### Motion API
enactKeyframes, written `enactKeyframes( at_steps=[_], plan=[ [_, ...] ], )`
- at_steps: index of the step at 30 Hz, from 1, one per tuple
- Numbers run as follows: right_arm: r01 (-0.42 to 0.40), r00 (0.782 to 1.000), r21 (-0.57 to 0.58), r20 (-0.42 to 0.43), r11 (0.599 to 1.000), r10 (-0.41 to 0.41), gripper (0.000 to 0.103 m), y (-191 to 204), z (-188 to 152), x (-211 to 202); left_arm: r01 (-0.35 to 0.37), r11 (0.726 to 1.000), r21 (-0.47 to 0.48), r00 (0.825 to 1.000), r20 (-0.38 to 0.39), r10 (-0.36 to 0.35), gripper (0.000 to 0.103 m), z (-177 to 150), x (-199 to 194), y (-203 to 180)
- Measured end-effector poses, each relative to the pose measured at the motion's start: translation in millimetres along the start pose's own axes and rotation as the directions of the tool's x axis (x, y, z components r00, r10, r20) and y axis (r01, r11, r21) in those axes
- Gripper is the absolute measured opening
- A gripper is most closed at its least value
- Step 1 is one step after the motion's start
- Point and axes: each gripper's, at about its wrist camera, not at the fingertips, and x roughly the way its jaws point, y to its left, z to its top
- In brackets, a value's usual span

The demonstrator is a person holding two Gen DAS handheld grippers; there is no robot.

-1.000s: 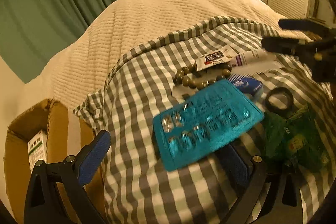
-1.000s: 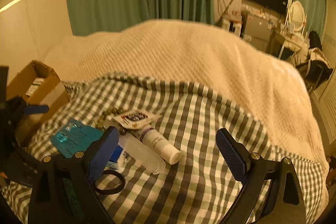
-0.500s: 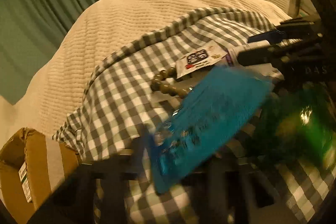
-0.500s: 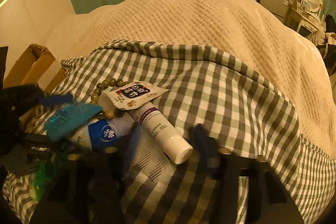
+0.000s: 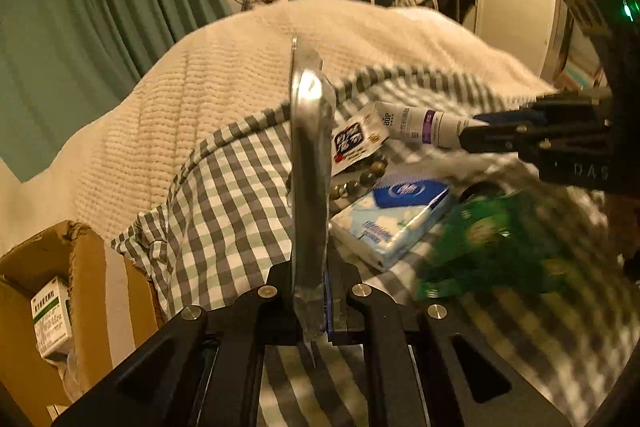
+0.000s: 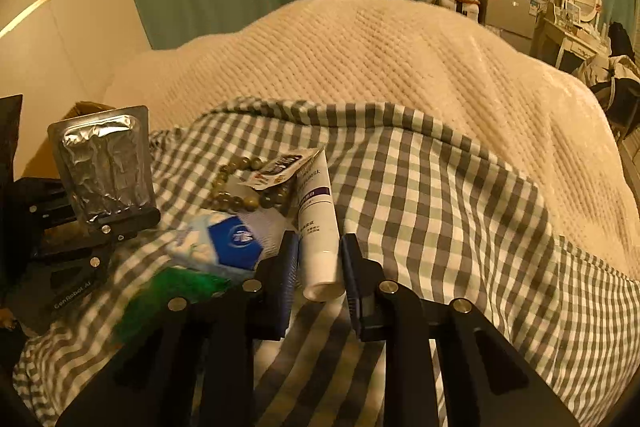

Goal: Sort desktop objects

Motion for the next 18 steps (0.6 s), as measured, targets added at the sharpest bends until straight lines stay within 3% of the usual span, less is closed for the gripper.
enactKeyframes(
  at_steps=[13, 18],
  plan=[
    [-0.013, 0.973, 0.058, 0.231, 0.998, -0.001, 0.021, 25, 2, -86, 0.026, 0.994, -0.108, 0.988, 0.157, -0.009, 0.007, -1, -79, 15],
    [-0.042, 0.963, 0.059, 0.268, 0.997, 0.025, 0.021, 42, 6, -107, 0.025, 0.987, -0.157, 0.976, 0.216, 0.010, 0.007, -6, -108, 24]
  ],
)
